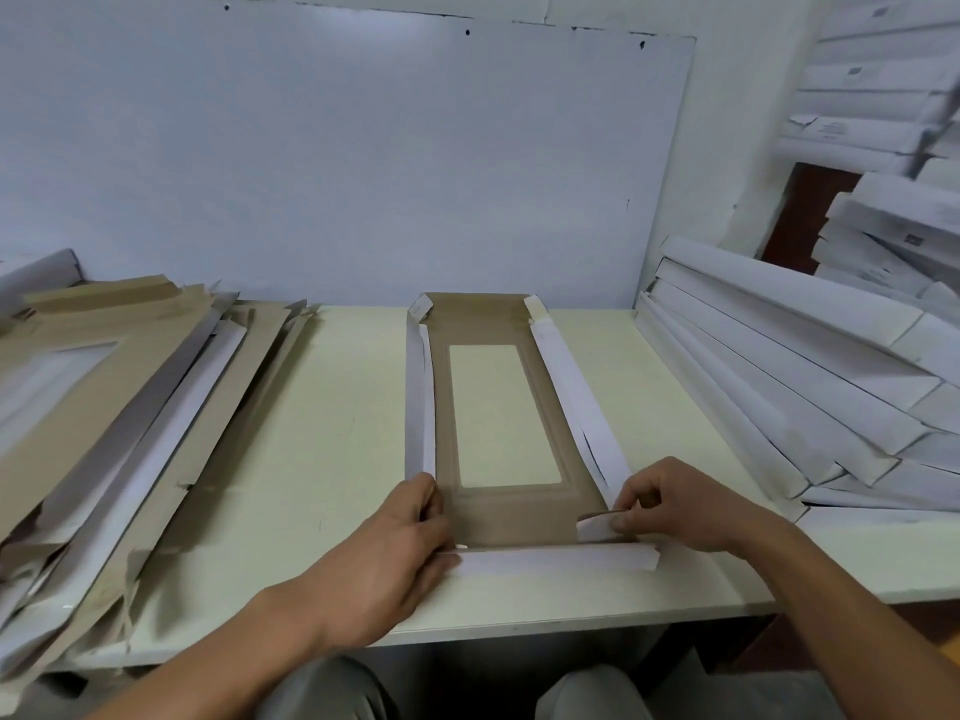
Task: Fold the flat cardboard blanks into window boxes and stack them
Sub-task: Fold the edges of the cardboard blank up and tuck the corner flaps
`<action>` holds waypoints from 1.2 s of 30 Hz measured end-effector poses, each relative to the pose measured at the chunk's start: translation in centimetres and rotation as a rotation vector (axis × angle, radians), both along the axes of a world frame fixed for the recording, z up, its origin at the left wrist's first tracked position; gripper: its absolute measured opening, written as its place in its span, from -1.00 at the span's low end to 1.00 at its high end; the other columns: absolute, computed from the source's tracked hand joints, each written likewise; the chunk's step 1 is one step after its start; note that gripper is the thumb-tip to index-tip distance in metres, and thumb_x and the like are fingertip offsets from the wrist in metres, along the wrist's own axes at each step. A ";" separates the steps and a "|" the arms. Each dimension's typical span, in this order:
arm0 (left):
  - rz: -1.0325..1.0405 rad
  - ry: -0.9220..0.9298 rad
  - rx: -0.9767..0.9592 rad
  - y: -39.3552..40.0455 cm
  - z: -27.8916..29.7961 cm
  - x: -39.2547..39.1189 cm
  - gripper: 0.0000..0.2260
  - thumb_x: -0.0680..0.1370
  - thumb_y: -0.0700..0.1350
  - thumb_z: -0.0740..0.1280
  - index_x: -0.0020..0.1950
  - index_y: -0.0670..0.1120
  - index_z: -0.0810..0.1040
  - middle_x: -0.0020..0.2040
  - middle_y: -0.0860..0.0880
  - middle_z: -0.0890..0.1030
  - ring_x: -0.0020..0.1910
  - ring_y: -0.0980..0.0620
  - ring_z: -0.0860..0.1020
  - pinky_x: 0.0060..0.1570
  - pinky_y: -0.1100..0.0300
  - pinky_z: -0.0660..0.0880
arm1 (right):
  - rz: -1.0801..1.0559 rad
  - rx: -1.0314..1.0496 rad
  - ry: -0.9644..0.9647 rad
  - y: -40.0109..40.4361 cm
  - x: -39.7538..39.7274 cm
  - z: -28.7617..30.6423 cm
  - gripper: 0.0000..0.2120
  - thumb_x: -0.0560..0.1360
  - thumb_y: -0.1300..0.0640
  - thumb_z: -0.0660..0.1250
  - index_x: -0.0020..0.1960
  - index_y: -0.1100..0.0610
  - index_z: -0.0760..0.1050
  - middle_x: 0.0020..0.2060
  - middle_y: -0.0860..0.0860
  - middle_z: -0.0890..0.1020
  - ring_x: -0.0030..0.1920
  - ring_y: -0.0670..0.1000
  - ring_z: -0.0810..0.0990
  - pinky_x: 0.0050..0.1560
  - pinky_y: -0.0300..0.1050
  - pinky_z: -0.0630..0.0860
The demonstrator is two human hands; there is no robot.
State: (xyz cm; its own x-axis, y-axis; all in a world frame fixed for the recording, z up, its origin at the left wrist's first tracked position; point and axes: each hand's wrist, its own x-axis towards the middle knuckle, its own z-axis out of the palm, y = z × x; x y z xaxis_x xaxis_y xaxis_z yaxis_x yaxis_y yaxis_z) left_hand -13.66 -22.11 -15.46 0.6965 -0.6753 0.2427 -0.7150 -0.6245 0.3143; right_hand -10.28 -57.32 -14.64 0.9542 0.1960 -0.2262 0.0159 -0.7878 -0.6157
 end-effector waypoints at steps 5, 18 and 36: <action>0.067 0.015 0.020 -0.5 0.0 0.1 -0.80 0.65 -0.02 0.17 -0.16 0.00 0.34 -0.12 0.09 0.32 -0.12 0.12 0.31 -0.09 0.27 0.33 | 0.145 -0.019 -0.182 0.7 -1.1 -0.1 -0.77 0.27 -0.39 0.46 -0.22 -0.28 0.69 -0.26 0.05 0.54 -0.32 -0.11 0.43 -0.30 -0.28 0.37; 0.261 0.178 0.012 -2.0 1.3 1.4 -0.71 0.65 -0.06 0.19 -0.27 0.07 0.27 -0.34 0.06 0.46 -0.36 0.06 0.38 -0.31 0.18 0.32 | 0.160 -0.139 -0.128 -0.4 -2.3 -0.8 -0.70 0.46 -0.31 0.34 -0.09 -0.08 0.57 -0.07 -0.13 0.42 -0.14 -0.17 0.47 -0.15 -0.34 0.38; 0.394 0.279 -0.004 -3.4 1.1 2.1 -0.92 0.62 -0.12 0.17 -0.06 0.01 0.41 -0.24 0.11 0.57 -0.24 0.01 0.50 -0.17 0.13 0.44 | 0.026 -0.266 -0.331 3.0 -1.9 -0.8 -0.65 0.64 -0.05 0.15 -0.11 0.20 0.48 -0.21 0.05 0.56 -0.15 0.06 0.54 -0.12 -0.04 0.46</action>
